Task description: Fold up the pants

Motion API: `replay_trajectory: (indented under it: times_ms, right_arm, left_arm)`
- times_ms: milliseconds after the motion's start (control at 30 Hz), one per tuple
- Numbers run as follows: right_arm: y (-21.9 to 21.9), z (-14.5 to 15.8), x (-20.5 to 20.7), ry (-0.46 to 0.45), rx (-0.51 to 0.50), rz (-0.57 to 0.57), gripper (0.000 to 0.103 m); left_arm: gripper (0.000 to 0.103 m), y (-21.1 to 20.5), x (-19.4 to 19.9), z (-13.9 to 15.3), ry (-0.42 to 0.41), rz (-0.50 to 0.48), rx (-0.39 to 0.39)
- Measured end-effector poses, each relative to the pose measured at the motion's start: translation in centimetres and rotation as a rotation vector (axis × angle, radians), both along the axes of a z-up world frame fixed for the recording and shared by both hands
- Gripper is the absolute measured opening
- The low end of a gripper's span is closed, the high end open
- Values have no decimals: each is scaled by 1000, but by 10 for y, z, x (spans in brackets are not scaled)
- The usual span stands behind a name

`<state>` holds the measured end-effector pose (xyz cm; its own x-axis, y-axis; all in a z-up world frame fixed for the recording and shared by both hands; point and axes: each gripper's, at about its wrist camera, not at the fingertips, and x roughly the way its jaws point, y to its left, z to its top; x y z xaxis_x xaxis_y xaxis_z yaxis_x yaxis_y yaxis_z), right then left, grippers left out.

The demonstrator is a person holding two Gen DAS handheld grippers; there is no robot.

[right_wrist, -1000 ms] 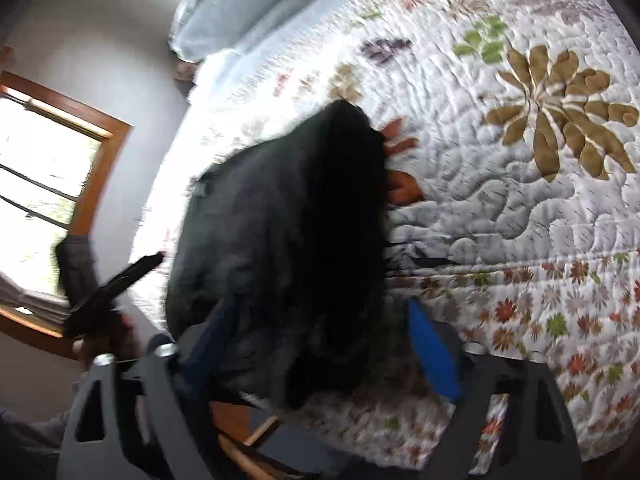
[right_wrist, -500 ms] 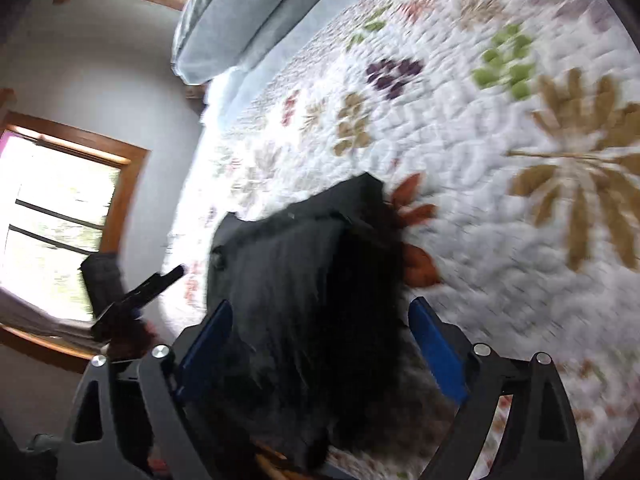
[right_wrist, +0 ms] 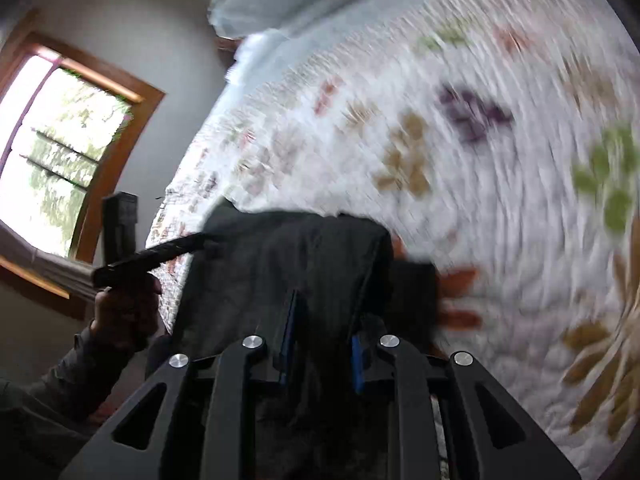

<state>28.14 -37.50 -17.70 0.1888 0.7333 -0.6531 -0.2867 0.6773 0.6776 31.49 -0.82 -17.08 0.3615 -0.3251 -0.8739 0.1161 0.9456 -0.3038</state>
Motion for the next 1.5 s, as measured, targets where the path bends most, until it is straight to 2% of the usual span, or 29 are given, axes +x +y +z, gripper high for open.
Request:
replay_trajectory:
  times_ms: [67,133,200,300,433,567,633,700,767,833,867,933,1000,1133,1233,1367,1500]
  right_arm:
    - [-2,-5,-9,17,-5,-10,24]
    - [-5,1,-18,2,-38,-32,40]
    - [-13,19,-32,-49,-64,-73,48]
    - [-9,42,-61,-126,-112,-71,48]
    - [8,50,-113,-149,-80,4,48]
    - [29,28,-138,-113,-101,46,48]
    - [27,11,-138,-69,-94,23,46]
    - [26,9,-138,-60,-84,7,46]
    - [21,18,-141,-55,-46,-10,53]
    - [13,32,-144,-66,-3,-29,81]
    - [6,39,-147,-77,3,-44,83]
    - [-7,46,-147,-79,4,-77,84]
    - [-24,48,-144,-67,-21,-136,84]
    - [-37,43,-133,-45,-35,-206,90]
    - [-33,43,-128,-36,-104,-255,91]
    - [-13,68,-132,-129,-208,-314,91]
    - [13,95,-149,-247,-292,-336,94]
  left_arm:
    - [81,-4,0,-2,-3,-24,24]
    - [80,-2,0,2,-10,-14,23]
    - [79,3,-6,11,-44,5,21]
    - [87,10,-29,33,-123,7,11]
    - [89,9,-66,45,-147,-28,-2]
    - [90,2,-104,38,-176,-72,41]
    - [90,2,-113,26,-151,-82,30]
    - [90,2,-116,11,-115,-71,28]
    - [90,3,-118,4,-91,-72,14]
    - [90,8,-123,11,-106,-69,-23]
    - [90,12,-127,16,-120,-77,-63]
    - [91,16,-134,26,-149,-103,-93]
    - [91,16,-142,36,-188,-119,-56]
    - [91,9,-156,51,-286,-142,139]
    - [91,12,-158,60,-329,-120,197]
    - [92,16,-162,70,-372,-69,245]
    - [92,17,-170,85,-400,-33,227]
